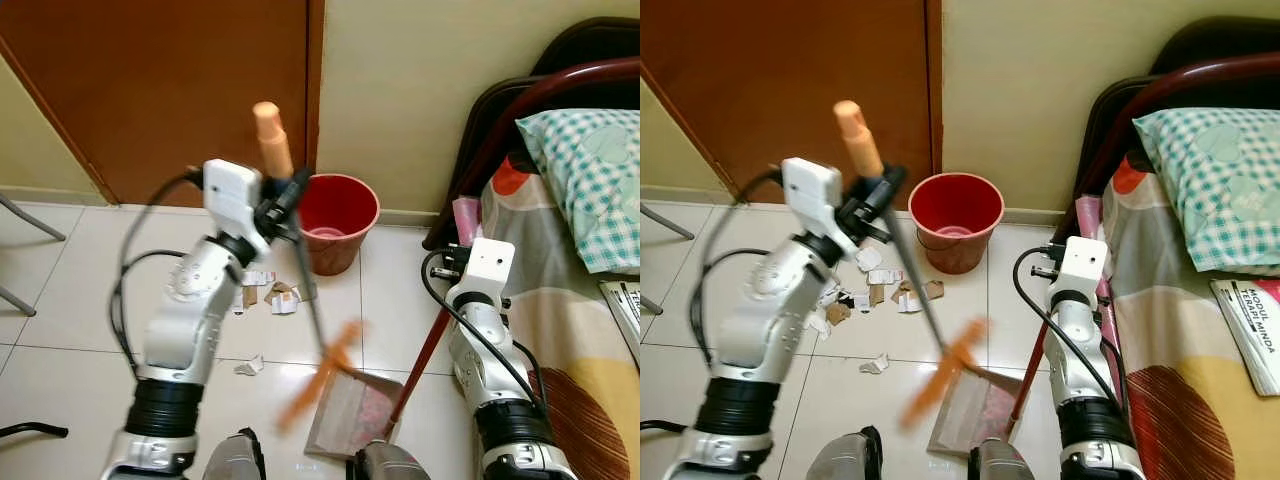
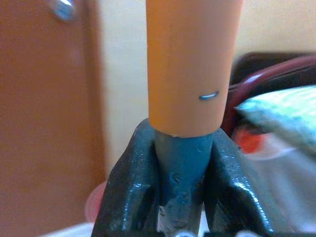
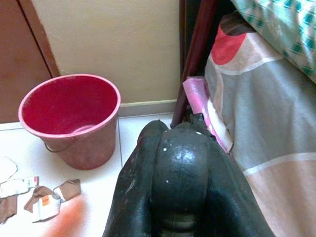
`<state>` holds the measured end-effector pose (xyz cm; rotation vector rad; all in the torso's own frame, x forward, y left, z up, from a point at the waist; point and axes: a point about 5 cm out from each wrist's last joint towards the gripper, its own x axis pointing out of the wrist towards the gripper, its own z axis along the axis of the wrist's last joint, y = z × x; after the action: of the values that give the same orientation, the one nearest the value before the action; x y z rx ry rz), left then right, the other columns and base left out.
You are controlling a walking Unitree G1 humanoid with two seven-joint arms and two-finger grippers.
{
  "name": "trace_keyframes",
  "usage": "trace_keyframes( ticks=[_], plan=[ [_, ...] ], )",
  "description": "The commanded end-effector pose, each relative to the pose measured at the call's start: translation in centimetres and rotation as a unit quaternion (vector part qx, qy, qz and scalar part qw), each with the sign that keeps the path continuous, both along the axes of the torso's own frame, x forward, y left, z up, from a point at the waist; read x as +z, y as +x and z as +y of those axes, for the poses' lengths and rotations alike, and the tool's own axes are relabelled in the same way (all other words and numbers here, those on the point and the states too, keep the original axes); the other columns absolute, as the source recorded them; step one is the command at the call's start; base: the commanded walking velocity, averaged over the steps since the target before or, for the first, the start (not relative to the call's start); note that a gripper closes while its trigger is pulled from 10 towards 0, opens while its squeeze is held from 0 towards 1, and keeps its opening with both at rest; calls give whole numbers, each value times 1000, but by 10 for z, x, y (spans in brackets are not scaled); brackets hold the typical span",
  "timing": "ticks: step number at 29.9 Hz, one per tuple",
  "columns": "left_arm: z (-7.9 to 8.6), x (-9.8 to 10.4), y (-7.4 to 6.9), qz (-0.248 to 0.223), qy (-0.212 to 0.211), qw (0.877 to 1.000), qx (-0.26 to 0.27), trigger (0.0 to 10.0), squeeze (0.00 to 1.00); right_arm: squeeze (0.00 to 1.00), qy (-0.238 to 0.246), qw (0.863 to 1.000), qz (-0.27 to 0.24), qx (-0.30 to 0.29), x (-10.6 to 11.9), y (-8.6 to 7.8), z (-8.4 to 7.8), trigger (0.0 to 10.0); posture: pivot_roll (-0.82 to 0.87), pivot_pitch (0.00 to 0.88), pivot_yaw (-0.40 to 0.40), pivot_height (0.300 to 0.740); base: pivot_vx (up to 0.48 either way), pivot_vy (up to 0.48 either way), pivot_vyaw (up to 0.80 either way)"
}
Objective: Sweep floor
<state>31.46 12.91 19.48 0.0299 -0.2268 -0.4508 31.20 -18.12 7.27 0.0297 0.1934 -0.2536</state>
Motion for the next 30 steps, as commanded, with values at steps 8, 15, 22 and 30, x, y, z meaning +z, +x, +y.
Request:
trace_keyframes(
  ticks=[8, 15, 22, 30],
  plan=[
    [30, 47, -4, -108, 34, 991, 69, 10000, 0, 0, 3, 1000, 20, 6, -8, -3, 1, 10000, 0, 163, -19, 740, 0, 0, 0],
    [43, 3, -18, -45, 59, 994, 86, 10000, 0, 0, 1, 1000, 24, 11, -8, -2, 2, 10000, 6, 165, -23, 740, 0, 0, 0],
    [44, -46, -27, 29, 100, 987, 121, 10000, 0, 0, -1, 1000, 23, 11, -7, -2, 1, 10000, 1, 162, -26, 740, 0, 0, 0],
    [14, -58, -26, 66, 45, 994, 70, 10000, 0, 0, -3, 1000, 20, 11, -6, 1, 0, 10000, -3, 153, -32, 740, 0, 0, 0]
  ],
)
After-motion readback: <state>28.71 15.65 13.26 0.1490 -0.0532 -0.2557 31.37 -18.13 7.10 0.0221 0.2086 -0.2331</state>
